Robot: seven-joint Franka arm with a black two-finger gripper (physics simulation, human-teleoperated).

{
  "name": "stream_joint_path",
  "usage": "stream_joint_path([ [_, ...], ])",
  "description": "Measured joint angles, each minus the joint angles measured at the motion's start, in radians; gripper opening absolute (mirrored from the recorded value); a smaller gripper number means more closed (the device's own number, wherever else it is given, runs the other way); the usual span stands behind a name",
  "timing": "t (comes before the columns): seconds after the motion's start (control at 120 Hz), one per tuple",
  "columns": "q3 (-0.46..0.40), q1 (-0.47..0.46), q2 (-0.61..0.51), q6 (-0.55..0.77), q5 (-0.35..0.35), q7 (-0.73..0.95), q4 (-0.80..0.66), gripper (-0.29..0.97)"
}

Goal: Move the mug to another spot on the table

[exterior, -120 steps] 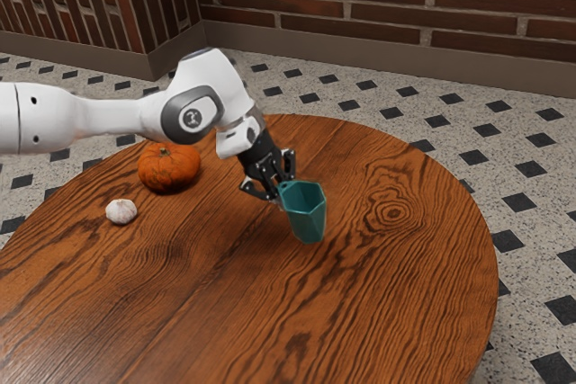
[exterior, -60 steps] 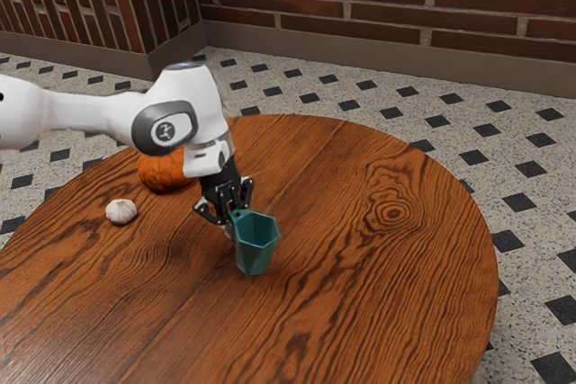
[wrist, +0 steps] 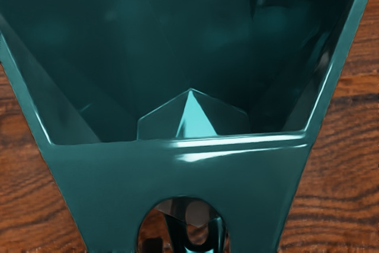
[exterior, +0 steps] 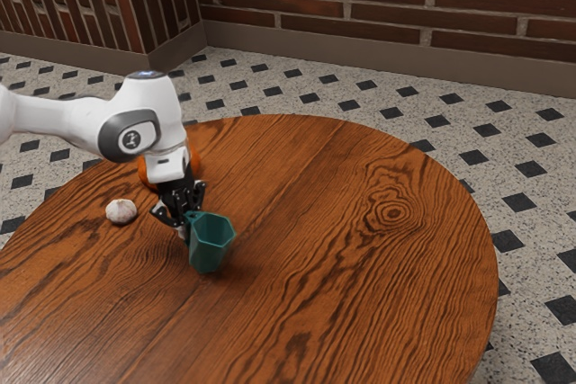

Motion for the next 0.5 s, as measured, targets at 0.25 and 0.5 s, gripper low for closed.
stream_joint_path([
  [0.25, 0.031, -0.001, 0.001, 0.006, 0.034, -0.01, 0.034, -0.03],
  [0.5, 0.03, -0.028, 0.02, 0.029, 0.057, -0.017, 0.059, -0.03],
])
